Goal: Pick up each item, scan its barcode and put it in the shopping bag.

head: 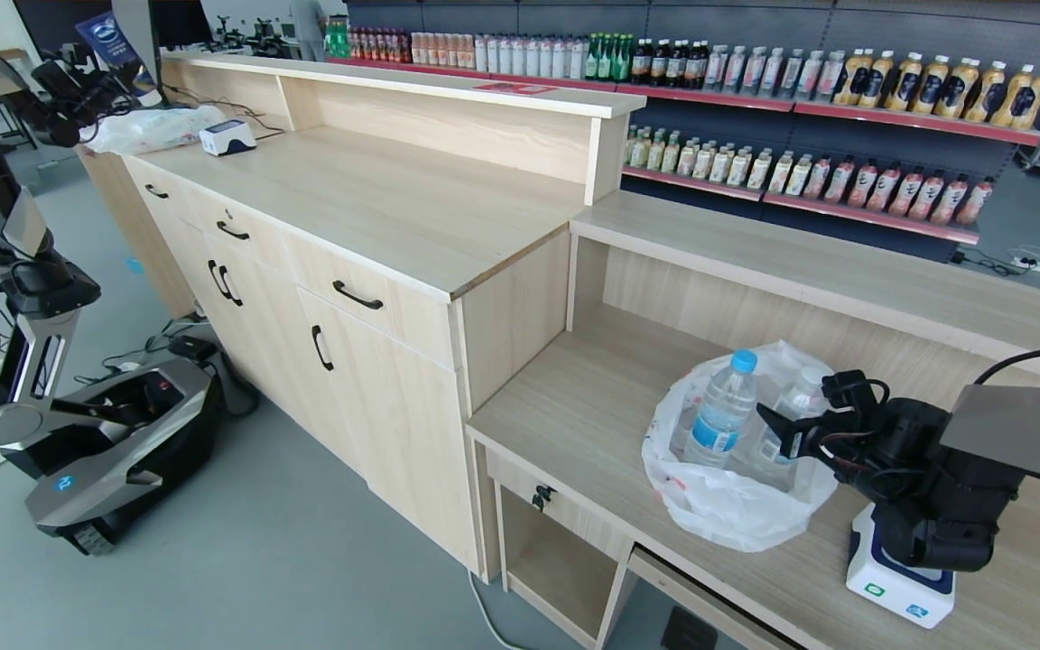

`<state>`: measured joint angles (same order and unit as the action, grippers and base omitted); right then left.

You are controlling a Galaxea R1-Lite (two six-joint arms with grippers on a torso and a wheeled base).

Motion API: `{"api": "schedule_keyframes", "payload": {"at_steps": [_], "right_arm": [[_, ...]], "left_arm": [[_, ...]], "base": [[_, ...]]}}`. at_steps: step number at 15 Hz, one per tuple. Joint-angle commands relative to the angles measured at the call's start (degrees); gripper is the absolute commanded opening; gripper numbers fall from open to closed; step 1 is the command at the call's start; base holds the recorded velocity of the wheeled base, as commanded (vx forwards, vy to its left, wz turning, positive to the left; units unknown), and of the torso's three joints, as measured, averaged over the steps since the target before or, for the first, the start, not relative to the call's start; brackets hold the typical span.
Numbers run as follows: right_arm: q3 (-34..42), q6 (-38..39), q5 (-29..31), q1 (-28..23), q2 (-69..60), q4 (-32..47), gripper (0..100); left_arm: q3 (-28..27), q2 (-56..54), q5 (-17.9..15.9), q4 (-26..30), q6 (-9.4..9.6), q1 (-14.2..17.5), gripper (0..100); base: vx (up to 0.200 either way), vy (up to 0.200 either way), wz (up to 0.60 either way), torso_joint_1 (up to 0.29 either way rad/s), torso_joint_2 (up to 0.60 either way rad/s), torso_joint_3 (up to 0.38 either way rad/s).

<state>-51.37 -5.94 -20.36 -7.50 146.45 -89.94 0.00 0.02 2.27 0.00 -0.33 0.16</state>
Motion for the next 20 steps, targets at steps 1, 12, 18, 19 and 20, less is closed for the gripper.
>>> {"api": "schedule_keyframes", "payload": {"at_steps": [1,12,18,19,20], "right_arm": [[0.7,0.0,0.0,0.1,-0.5,-0.1,0],[2.6,-0.1,-5.0,0.6,-13.6,0.7,100],[16.0,-18.1,-6.0,1.1,-46.0,25.0,100],[16.5,-19.4,-6.1,1.3,-49.9,27.2,100],[16.3,-21.3,-5.9,1.3,-52.3,27.7,100]], "left_arm": [[0.0,0.0,0.0,0.0,-0.02,0.0,100],[0.0,0.0,0.0,0.0,-0.02,0.0,100],[0.0,0.0,0.0,0.0,-0.02,0.0,100],[0.0,0.0,0.0,0.0,-0.02,0.0,100],[0.0,0.0,0.0,0.0,-0.02,0.0,100]], "base": [[0.0,0.0,0.0,0.0,0.0,0.0],[0.0,0.0,0.0,0.0,0.0,0.0],[0.0,0.0,0.0,0.0,0.0,0.0],[0.0,0.0,0.0,0.0,0.0,0.0],[0.0,0.0,-0.6,0.007,0.0,0.002]]}}
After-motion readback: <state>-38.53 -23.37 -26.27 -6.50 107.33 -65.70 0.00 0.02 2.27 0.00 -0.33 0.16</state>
